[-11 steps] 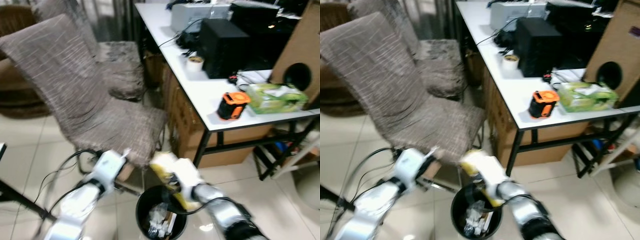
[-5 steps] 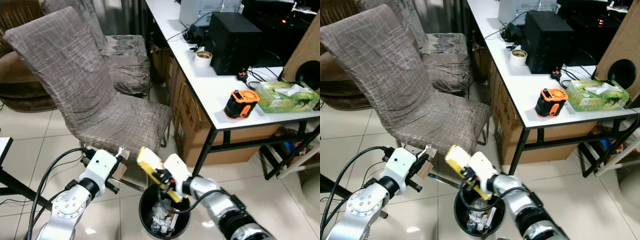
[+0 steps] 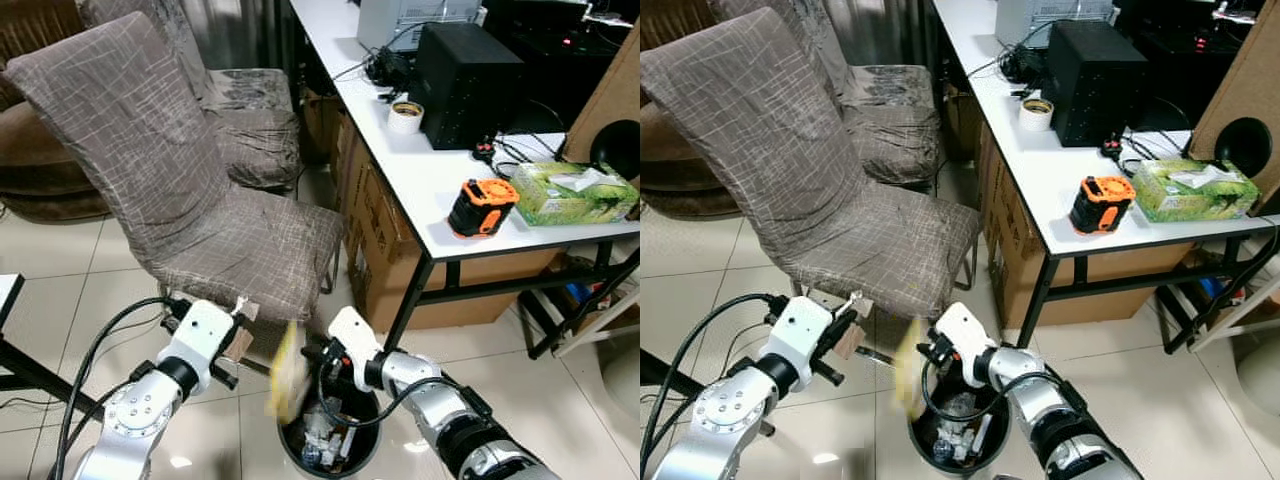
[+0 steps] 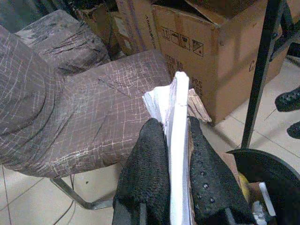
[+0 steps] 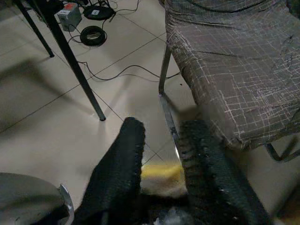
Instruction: Picking trash to rubbish bin
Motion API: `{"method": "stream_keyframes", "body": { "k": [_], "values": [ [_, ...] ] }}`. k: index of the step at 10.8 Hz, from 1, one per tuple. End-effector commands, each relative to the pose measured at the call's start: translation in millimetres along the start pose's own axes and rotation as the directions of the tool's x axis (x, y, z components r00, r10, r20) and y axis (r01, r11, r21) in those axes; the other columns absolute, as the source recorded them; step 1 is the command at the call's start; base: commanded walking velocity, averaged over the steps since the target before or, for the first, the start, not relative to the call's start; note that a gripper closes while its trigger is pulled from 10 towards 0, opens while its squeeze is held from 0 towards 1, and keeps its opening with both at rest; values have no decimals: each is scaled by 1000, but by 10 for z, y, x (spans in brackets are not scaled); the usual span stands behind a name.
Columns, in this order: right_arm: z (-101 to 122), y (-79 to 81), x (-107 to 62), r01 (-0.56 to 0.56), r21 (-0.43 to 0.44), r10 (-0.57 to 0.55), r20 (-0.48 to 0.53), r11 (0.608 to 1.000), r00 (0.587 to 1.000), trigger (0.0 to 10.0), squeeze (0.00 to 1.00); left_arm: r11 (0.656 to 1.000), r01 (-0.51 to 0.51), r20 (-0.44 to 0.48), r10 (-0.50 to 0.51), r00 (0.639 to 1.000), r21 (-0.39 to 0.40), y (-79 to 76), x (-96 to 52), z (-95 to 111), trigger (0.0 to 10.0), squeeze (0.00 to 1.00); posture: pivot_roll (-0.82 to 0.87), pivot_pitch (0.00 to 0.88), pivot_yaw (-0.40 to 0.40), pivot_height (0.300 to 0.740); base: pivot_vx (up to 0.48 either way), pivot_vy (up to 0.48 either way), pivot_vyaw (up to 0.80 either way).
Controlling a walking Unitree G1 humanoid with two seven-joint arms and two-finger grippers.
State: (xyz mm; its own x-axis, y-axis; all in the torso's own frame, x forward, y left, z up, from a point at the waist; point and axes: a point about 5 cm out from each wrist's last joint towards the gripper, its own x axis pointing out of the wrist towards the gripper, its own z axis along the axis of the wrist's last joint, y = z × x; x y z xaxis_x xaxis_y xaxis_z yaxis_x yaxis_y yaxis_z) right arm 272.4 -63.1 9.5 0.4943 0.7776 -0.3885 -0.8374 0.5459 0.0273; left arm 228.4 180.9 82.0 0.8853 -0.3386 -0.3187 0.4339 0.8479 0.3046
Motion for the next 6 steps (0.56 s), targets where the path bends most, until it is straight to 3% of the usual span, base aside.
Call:
{"method": "stream_keyframes", "body": {
  "k": [1,6],
  "values": [
    [18,-50,-16,4,-12,-4,0,1000,1000,10000,1000,1000,14,16,-14,1000,1,-16,1,52,10000,0,-48,43,-45,740,0,0,0],
    [-166,-54,-165,77,6,-77,5,997,997,10000,1000,1000,27,35,-27,999,-9,-72,78,76,10000,0,-61,23,-36,740,0,0,0]
  ]
}}
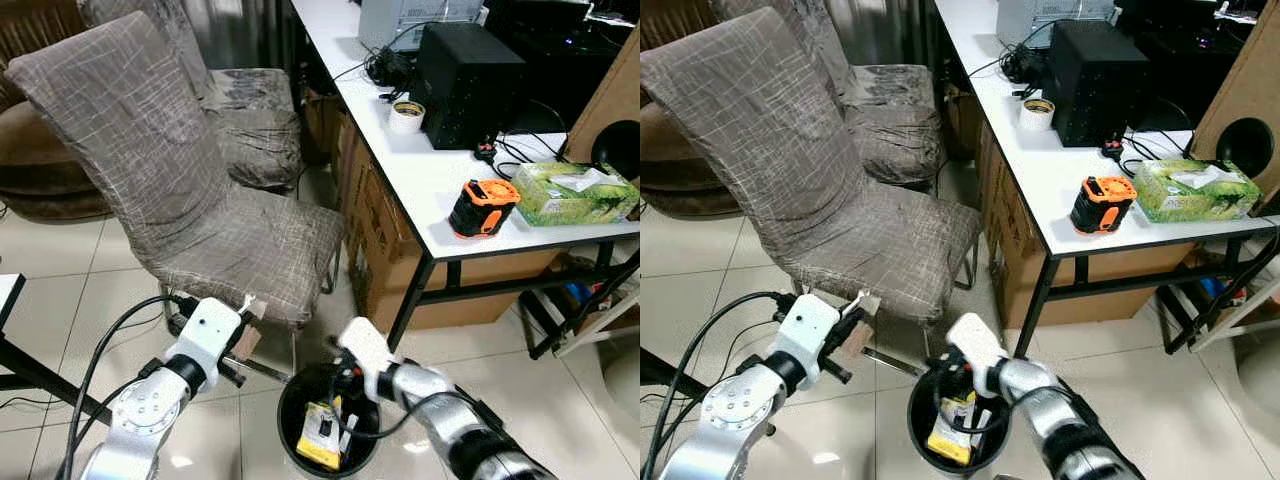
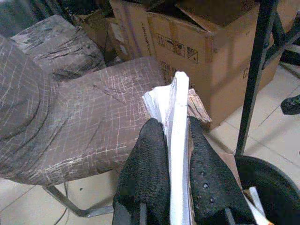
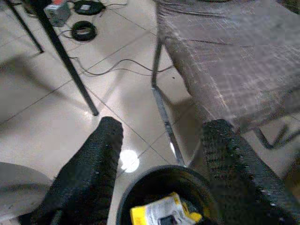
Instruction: Picking trash to rubbish bin
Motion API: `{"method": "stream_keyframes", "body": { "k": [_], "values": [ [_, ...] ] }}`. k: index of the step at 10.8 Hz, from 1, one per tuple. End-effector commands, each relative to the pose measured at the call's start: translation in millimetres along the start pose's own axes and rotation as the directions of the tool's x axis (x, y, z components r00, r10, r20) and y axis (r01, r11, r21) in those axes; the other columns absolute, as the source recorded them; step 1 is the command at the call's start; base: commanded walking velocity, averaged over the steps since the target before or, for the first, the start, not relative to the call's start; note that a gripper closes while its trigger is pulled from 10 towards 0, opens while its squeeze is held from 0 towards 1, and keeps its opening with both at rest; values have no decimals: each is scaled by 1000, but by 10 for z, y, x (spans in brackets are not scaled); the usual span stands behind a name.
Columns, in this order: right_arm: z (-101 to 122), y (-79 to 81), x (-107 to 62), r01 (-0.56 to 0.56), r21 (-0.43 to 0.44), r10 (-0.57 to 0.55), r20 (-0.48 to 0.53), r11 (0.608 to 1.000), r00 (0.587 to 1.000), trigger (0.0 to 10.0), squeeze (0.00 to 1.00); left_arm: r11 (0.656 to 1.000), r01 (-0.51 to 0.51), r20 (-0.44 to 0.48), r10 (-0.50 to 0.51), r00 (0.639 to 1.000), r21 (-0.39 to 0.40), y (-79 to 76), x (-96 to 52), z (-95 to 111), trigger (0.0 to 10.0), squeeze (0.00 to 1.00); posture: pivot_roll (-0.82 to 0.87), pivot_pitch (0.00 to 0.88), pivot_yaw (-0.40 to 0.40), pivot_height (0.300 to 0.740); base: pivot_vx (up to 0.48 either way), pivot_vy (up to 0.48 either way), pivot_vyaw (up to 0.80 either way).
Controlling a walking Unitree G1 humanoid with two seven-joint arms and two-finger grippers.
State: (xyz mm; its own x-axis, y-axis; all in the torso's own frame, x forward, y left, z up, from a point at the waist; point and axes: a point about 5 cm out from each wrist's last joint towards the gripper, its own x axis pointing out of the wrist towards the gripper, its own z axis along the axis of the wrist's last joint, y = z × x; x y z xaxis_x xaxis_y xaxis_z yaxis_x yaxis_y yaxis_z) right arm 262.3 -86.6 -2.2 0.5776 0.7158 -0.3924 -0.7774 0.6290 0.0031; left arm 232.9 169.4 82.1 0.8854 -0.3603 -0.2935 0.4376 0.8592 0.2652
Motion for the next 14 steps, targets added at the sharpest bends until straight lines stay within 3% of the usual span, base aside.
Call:
{"method": "stream_keyframes", "body": {
  "k": [1,2,3,4,6,8,9,11,14],
  "values": [
    [51,-120,-57,99,8,-99,32,995,995,10000,1000,999,1,-3,-2,1000,-47,-36,50,-20,10000,0,-79,18,-37,740,0,0,0],
    [48,-182,-150,191,49,-193,53,980,980,10000,75,992,-34,-7,33,999,-123,-77,106,-69,10000,0,-87,15,-38,740,0,0,0],
    [-27,-175,-323,284,91,-289,40,954,957,10000,0,968,-69,-5,70,998,-242,-150,172,-139,10000,0,-105,10,-44,740,0,0,0],
    [-95,-114,-452,321,106,-325,21,941,945,10000,0,954,-67,-30,61,998,-292,-223,218,-241,10000,0,-118,12,-46,740,0,0,0],
    [-145,117,-794,327,108,-330,11,939,944,10000,0,969,159,-113,-183,977,-191,-587,423,-470,10000,0,-169,32,-32,740,0,0,0],
    [-80,285,-1010,257,117,-260,10,959,965,10000,0,948,252,-80,-271,959,-195,-758,668,-344,10000,0,-213,46,-9,740,0,0,0],
    [-64,271,-1074,308,105,-310,4,946,951,10000,0,944,277,-53,-290,955,-179,-811,750,-260,10000,0,-236,54,9,740,0,0,0],
    [-46,264,-1124,409,122,-407,-43,904,912,10000,0,957,231,-6,-236,972,-174,-742,786,-254,10000,0,-237,70,16,740,0,0,0],
    [-53,262,-1022,451,133,-444,-85,882,892,10000,0,974,165,-12,-169,986,-158,-619,631,-401,10000,0,-200,94,0,740,0,0,0]
  ]
}}
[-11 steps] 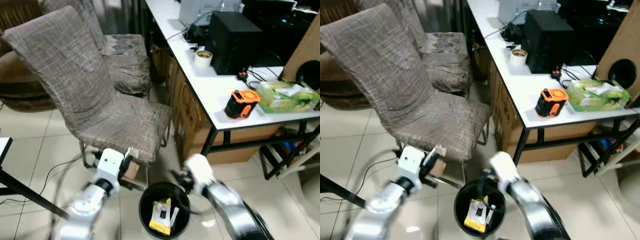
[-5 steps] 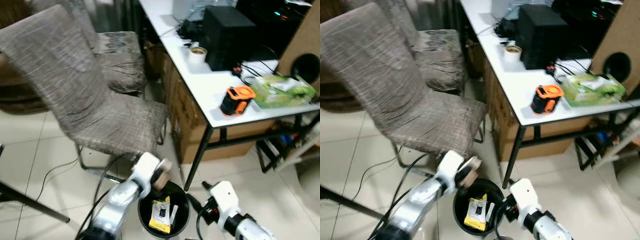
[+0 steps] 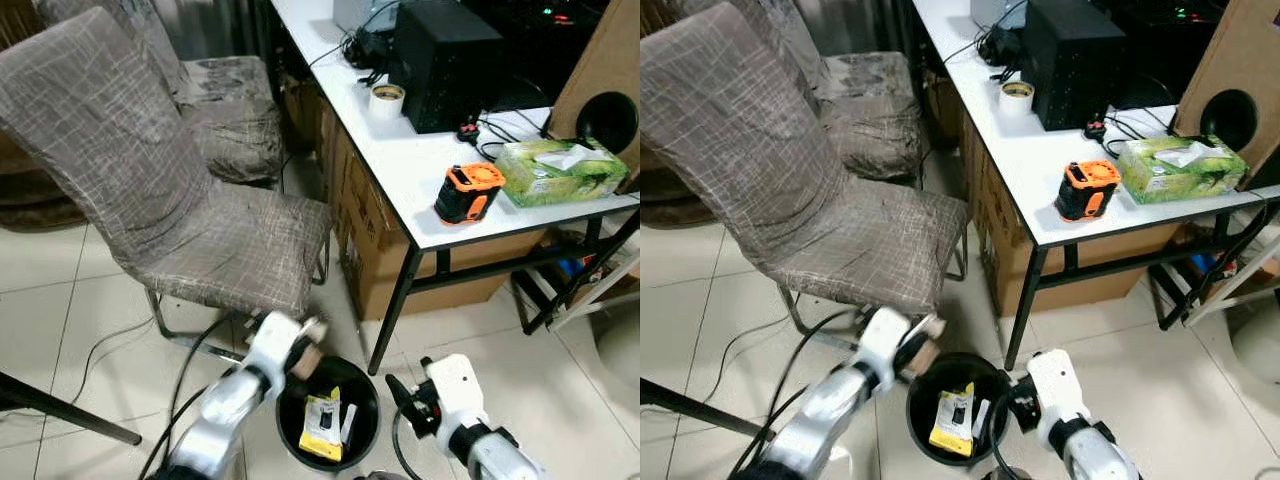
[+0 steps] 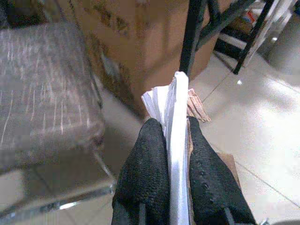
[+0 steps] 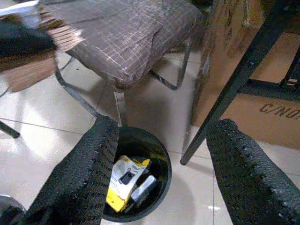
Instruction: Picking trash to rubbish bin
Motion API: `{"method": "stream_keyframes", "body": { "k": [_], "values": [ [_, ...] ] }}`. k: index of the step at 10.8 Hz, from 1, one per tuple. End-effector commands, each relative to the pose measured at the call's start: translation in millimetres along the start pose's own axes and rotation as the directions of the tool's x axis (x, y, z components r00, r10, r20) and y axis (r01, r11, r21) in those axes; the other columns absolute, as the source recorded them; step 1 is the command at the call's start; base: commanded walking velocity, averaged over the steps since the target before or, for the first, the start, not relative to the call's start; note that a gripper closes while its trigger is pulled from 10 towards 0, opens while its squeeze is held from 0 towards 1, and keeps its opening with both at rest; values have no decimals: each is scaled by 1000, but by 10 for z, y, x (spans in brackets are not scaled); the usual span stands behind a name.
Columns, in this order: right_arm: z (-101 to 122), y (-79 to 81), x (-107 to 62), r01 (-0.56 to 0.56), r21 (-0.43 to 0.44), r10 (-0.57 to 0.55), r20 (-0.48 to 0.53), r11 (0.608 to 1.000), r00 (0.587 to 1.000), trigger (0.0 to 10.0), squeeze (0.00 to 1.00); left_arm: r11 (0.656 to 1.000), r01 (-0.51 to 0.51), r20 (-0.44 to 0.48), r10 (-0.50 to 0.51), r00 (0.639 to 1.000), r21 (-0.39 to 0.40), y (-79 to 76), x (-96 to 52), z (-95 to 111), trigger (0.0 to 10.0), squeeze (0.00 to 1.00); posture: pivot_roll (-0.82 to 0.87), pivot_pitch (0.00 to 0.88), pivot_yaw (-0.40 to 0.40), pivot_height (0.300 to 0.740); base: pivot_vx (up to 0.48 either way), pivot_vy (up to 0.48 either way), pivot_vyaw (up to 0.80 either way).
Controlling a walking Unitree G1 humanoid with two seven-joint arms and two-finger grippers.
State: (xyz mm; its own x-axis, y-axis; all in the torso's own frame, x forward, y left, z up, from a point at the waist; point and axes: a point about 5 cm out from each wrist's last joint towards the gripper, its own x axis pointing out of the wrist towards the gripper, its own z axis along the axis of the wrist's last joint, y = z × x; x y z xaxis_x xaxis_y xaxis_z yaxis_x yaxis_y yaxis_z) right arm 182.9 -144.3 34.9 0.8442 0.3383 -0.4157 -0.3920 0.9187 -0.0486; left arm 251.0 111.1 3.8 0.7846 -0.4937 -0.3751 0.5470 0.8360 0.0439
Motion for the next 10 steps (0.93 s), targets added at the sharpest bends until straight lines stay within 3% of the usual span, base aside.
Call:
{"method": "stream_keyframes", "body": {
  "k": [1,7,9,10],
  "values": [
    [-1,24,27,-7,-7,7,-17,1000,1000,10000,0,1000,-14,28,13,1000,21,10,-5,47,10000,0,-196,97,-4,740,0,-240,0],
    [27,22,46,-30,-41,29,-32,999,999,10000,0,999,-28,39,27,999,31,18,3,67,10000,0,-194,104,-23,740,0,-476,0],
    [32,26,54,-33,-44,31,-33,998,999,10000,0,999,-30,-11,30,999,-21,66,16,23,10000,0,-195,103,-20,740,0,240,0],
    [36,26,55,-32,-43,31,-33,999,999,10000,0,1000,-27,11,27,1000,-1,74,27,58,10000,0,-195,103,-18,740,0,480,0]
  ]
}}
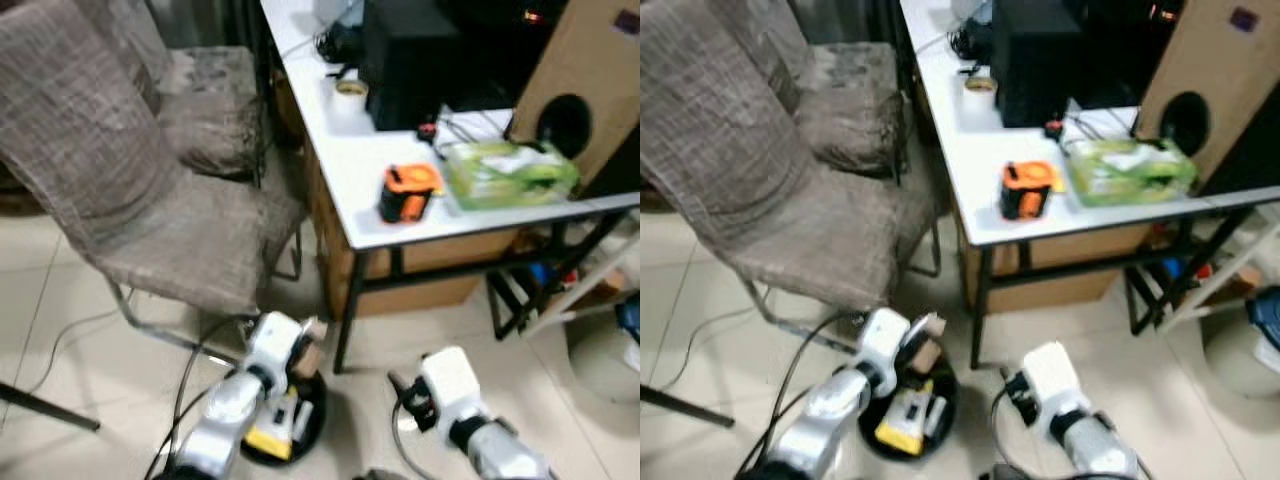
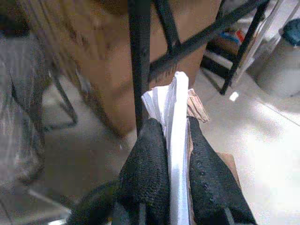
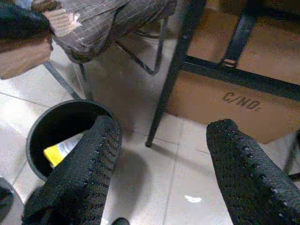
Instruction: Picking trash to rubbish bin
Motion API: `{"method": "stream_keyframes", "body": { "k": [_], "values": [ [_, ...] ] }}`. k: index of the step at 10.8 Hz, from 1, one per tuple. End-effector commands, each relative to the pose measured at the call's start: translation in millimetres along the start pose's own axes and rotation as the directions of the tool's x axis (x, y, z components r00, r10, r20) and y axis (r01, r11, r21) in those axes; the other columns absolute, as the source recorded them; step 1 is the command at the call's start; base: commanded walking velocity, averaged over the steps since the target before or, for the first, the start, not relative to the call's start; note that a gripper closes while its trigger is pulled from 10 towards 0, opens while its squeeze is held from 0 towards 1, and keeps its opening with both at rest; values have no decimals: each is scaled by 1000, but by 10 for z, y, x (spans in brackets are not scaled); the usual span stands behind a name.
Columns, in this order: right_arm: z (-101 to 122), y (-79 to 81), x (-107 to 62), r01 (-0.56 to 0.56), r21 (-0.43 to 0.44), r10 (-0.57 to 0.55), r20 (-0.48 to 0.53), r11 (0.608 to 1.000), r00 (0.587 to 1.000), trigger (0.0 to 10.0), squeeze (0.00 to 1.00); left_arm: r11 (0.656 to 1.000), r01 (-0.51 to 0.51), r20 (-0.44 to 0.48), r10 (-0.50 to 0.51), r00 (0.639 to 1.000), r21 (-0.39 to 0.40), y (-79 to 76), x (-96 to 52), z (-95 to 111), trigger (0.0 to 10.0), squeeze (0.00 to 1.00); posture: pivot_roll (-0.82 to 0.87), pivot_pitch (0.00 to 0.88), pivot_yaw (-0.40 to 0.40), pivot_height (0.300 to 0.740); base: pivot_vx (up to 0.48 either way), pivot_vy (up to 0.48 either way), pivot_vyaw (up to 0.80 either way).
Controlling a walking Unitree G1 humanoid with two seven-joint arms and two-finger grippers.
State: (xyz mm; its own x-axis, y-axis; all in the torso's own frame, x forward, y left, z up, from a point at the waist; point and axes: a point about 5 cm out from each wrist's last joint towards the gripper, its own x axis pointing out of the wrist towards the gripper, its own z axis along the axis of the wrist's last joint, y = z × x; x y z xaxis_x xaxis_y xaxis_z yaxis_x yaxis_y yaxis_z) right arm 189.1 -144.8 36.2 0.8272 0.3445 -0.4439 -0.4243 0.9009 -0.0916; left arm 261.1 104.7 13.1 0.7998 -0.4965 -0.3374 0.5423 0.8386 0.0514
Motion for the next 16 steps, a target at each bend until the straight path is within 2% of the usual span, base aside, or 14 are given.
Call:
{"method": "stream_keyframes", "body": {
  "k": [1,3,5,6,8,10,11,12,16],
  "values": [
    [11,51,6,-21,7,21,-1,1000,1000,10000,0,999,4,-30,-2,1000,52,60,-15,-35,10000,0,-199,101,-16,740,0,0,0],
    [44,66,-17,-88,-10,88,13,996,996,10000,0,992,31,-82,-21,996,123,58,79,-31,10000,0,-207,97,-13,740,0,0,0],
    [53,154,-61,-203,-31,204,10,979,979,10000,0,991,36,-105,-22,994,132,64,141,-22,10000,0,-213,92,-9,740,0,0,0],
    [44,177,-68,-243,-36,243,-1,969,970,10000,0,987,71,-153,-49,987,145,43,173,-56,10000,0,-214,92,-9,740,0,0,0],
    [63,207,-94,-308,-33,308,-8,951,951,10000,0,981,50,-230,-6,973,185,76,200,-143,10000,0,-213,90,-9,740,0,0,0],
    [12,191,-131,-327,-32,327,-29,944,945,10000,0,985,33,-248,10,969,169,125,229,-136,10000,0,-222,84,-5,740,0,0,0],
    [8,195,-139,-331,-30,330,-32,943,943,10000,0,986,30,-250,13,968,166,137,238,-130,10000,745,-225,84,-3,740,0,0,0],
    [4,197,-146,-332,-30,331,-35,943,943,10000,0,988,14,-236,23,972,153,151,256,-105,10000,1000,-223,85,-4,740,0,0,0],
    [5,174,-138,-315,-37,314,-36,948,949,10000,0,997,-2,-189,17,982,81,131,319,-16,10000,1000,-226,87,-5,740,0,0,0]
  ]
}}
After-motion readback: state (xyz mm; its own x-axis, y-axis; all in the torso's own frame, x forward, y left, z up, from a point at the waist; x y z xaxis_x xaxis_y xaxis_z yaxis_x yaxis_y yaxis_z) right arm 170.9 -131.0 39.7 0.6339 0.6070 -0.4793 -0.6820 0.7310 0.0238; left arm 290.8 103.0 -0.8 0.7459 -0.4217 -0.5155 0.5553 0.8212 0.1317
